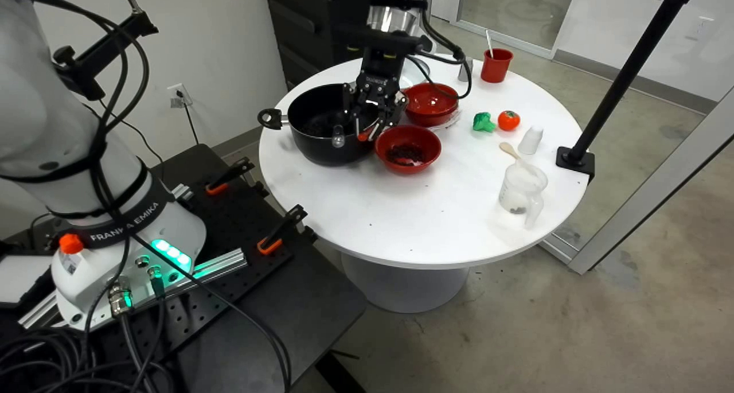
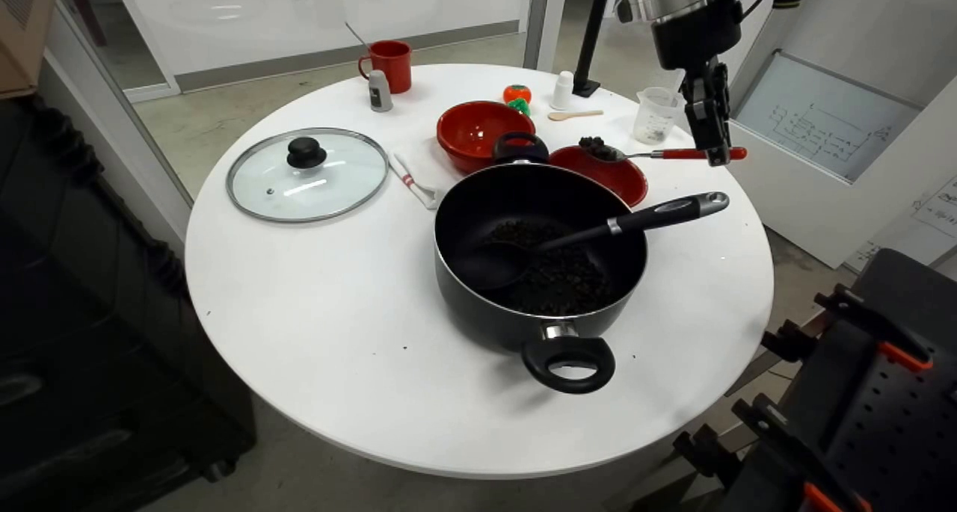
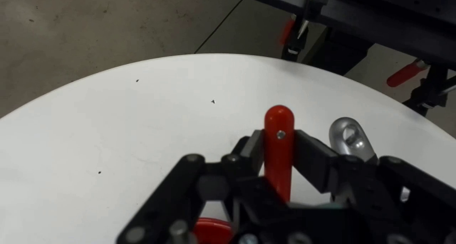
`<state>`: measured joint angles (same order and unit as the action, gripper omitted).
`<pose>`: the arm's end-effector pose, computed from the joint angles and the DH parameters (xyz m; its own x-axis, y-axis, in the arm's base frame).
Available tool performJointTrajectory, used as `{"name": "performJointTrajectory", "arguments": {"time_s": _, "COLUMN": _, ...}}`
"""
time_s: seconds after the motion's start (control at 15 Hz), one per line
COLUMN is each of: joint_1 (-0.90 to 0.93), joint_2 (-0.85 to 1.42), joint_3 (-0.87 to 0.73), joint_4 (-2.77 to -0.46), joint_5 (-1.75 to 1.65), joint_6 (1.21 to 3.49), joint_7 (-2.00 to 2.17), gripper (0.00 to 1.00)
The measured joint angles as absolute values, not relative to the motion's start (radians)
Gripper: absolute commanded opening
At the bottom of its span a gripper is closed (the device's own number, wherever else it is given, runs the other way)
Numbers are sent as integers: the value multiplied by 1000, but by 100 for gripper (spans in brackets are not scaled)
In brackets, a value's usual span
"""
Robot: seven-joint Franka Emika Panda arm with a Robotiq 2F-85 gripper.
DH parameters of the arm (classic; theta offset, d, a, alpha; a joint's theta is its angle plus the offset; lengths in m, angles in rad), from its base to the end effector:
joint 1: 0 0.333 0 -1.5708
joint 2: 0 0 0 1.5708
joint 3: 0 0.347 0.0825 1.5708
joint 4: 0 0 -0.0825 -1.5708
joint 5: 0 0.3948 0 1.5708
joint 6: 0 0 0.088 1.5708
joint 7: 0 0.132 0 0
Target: Use the spoon to scoop some beans from the red bowl and put them in the pot
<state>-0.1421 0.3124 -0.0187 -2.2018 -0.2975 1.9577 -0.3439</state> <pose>0.4813 -0.1048 0.2106 0.7651 0.3053 -0.5669 0.3613 -0.9323 -0.0144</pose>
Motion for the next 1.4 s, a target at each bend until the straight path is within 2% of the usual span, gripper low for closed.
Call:
{"name": "performJointTrajectory", "arguments": {"time_s": 0.67, "joint_1": -11, "joint_2": 195, "joint_3": 14, "joint_4": -2356, "joint_5": -373, "joint_6": 2023, "joint_7": -191, "gripper": 6}}
{"name": "performJointTrajectory", "arguments": {"time_s": 1.4, "joint_1": 157, "joint_2": 192, "joint_3": 77, "joint_4": -2405, "joint_5": -627, "joint_6": 2036, "joint_7": 238, "gripper": 6}}
